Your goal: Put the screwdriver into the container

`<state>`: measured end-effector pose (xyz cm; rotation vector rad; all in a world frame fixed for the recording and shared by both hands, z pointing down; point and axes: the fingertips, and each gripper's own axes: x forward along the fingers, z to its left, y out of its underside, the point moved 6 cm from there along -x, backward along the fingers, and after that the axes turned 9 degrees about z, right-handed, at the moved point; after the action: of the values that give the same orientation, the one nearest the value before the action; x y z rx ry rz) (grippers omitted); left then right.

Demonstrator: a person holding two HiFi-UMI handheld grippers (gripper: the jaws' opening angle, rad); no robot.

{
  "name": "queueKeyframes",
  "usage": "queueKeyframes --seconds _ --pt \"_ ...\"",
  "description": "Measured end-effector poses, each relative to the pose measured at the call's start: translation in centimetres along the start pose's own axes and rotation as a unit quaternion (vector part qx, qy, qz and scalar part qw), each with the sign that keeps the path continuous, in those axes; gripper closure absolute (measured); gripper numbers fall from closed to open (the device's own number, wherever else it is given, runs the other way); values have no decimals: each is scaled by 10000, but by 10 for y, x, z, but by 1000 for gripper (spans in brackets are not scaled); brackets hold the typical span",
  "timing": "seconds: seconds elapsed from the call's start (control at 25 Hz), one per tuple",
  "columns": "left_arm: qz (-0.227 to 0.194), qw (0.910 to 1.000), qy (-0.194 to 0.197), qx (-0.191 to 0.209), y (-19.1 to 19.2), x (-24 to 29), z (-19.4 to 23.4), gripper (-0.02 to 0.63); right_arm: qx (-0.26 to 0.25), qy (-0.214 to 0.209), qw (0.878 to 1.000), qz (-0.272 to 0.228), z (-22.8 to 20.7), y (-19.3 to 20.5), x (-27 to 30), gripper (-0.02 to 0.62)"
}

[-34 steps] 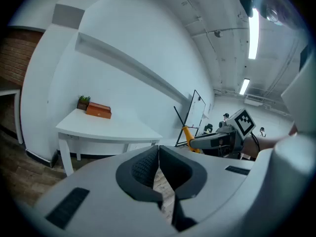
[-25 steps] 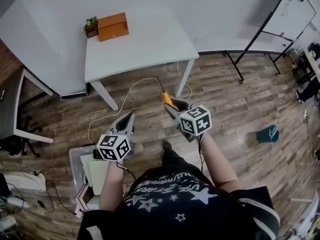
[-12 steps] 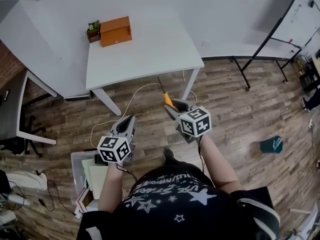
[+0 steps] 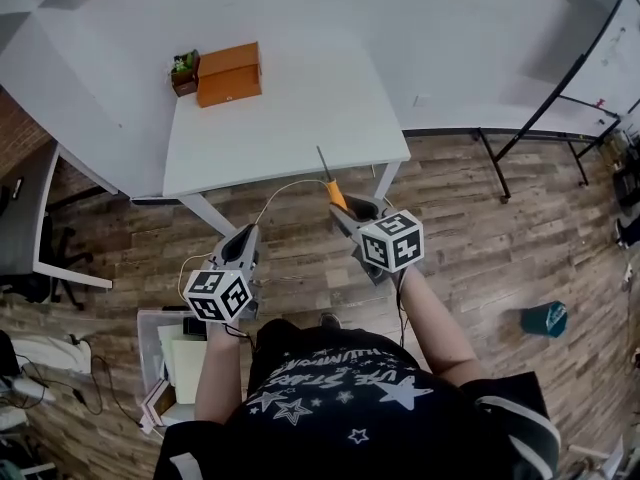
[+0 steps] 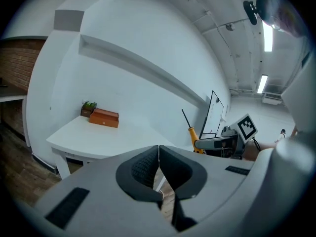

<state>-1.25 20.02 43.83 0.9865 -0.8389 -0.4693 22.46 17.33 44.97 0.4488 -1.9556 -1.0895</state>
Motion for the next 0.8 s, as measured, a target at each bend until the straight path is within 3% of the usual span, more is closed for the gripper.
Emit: queueKeyframes --seconds 0.4,0.8 --pt "90 9999 72 -117 -20 59 23 584 168 112 9998 -88 -55 -32 33 465" --pt "141 9993 226 -247 -67 142 113 584 31 161 9997 171 -98 -84 128 465"
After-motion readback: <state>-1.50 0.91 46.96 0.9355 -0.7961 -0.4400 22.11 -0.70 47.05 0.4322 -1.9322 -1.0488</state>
